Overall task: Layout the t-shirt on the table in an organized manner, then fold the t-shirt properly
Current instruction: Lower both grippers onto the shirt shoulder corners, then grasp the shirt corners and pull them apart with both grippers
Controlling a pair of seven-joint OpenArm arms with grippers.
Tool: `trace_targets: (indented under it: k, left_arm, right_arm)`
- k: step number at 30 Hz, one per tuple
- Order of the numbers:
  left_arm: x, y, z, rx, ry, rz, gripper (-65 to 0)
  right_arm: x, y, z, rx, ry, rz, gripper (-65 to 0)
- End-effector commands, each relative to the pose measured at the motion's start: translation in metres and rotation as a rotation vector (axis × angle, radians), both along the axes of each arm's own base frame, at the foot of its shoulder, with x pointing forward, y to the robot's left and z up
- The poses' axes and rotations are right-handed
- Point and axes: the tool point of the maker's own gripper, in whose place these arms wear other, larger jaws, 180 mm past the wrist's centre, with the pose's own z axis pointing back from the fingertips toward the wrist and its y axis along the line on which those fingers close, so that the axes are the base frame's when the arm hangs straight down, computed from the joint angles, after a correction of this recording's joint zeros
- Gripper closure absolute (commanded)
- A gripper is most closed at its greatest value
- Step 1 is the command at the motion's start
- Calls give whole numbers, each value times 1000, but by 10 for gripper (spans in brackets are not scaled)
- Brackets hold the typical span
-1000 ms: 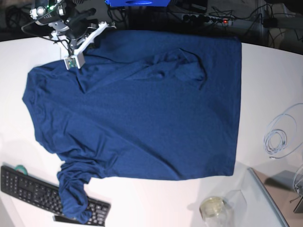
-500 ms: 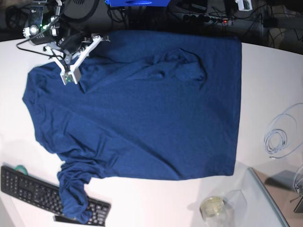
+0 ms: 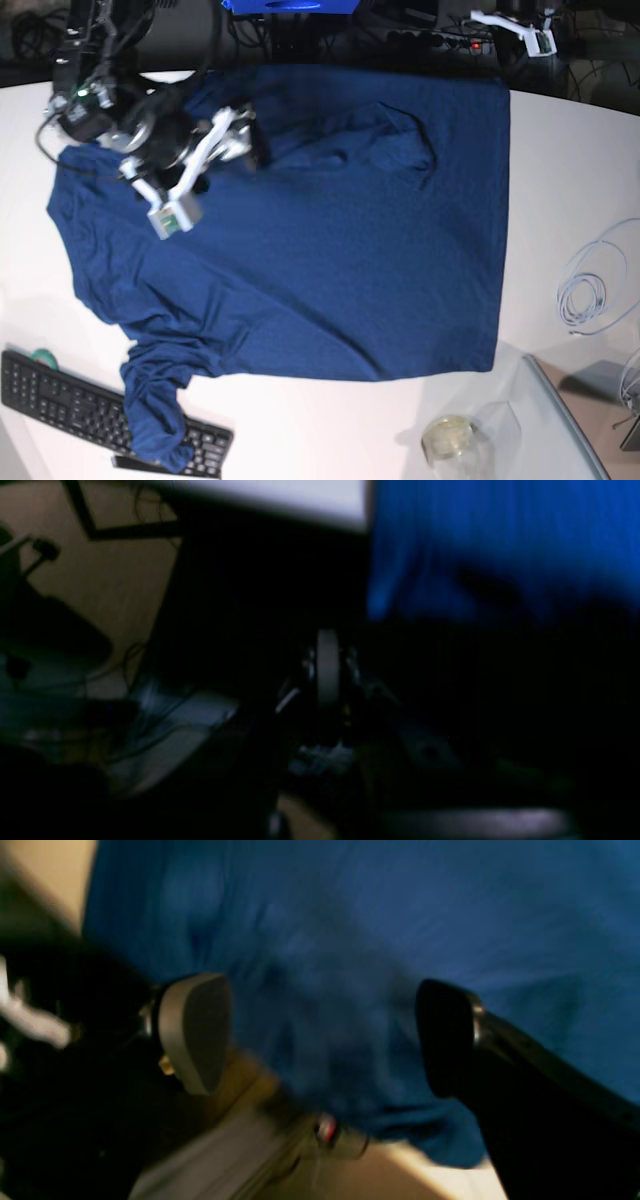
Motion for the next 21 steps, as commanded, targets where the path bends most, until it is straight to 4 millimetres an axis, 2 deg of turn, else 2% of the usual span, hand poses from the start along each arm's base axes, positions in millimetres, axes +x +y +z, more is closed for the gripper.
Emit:
trace_targets:
  k: [1,3,5,7,10,13,16,19,21]
  left_arm:
    - [6,6,14,-21,-37,11,0]
    - [25,-1,29,-126,-78,15,0]
    - [44,-17,43,-245,-113,-29,0]
    - [63,-30,60,-305,-130,-131,0]
    - [84,-47,76,-326,-158,-224,0]
    - [96,-47,85,-315,-186,-238,0]
    - [103,-47,88,-311,-202,-243,0]
    - [108,-46,89,-310,-212,-243,0]
    - [109,-46,90,-307,-216,-247,0]
  right_arm:
    - [16,-3,16,41,-67,-46,-504]
    - [32,-18,26,61,-129,-150,-482]
    - [49,-38,34,83,-178,-300,-473]
    - [58,-77,33,24,-199,-474,-468]
    - [57,-125,28,-81,-194,-727,-468]
    - [36,-164,20,-207,-184,-950,-468]
    - [26,-170,23,-268,-250,-1012,-474]
    - [25,-153,29,-286,-332,-956,-477]
    - [23,-140,24,-271,-316,-926,-476]
